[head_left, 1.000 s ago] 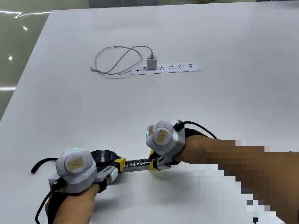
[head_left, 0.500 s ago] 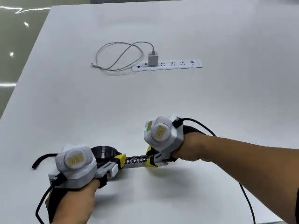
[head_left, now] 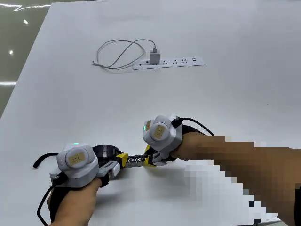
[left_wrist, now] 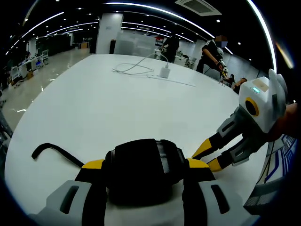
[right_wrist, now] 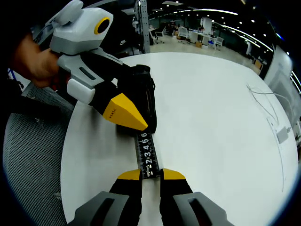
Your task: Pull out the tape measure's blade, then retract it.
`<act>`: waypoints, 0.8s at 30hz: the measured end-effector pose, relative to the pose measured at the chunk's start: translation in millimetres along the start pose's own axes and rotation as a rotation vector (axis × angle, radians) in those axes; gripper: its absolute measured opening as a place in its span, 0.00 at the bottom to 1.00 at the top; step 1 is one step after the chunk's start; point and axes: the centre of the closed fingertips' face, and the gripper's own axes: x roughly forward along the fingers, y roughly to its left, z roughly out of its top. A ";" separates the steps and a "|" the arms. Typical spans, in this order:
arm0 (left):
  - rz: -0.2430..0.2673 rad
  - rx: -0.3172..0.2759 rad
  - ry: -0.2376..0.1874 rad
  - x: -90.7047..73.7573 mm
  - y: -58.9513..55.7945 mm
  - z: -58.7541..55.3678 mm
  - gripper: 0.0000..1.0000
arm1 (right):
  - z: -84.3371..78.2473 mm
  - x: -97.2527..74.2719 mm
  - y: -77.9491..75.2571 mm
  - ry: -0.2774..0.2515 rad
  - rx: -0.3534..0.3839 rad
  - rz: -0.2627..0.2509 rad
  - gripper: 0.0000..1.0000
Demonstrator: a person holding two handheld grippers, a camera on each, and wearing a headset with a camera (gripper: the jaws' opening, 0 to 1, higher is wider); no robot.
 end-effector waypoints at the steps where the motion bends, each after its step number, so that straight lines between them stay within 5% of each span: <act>1: 0.001 0.000 -0.001 0.0 0.1 0.1 0.61 | 1.2 0.8 -0.4 -0.003 0.001 0.001 0.10; 24: -0.004 -0.007 0.002 0.6 0.3 0.2 0.61 | 20.2 11.8 4.3 -0.030 -0.007 0.002 0.10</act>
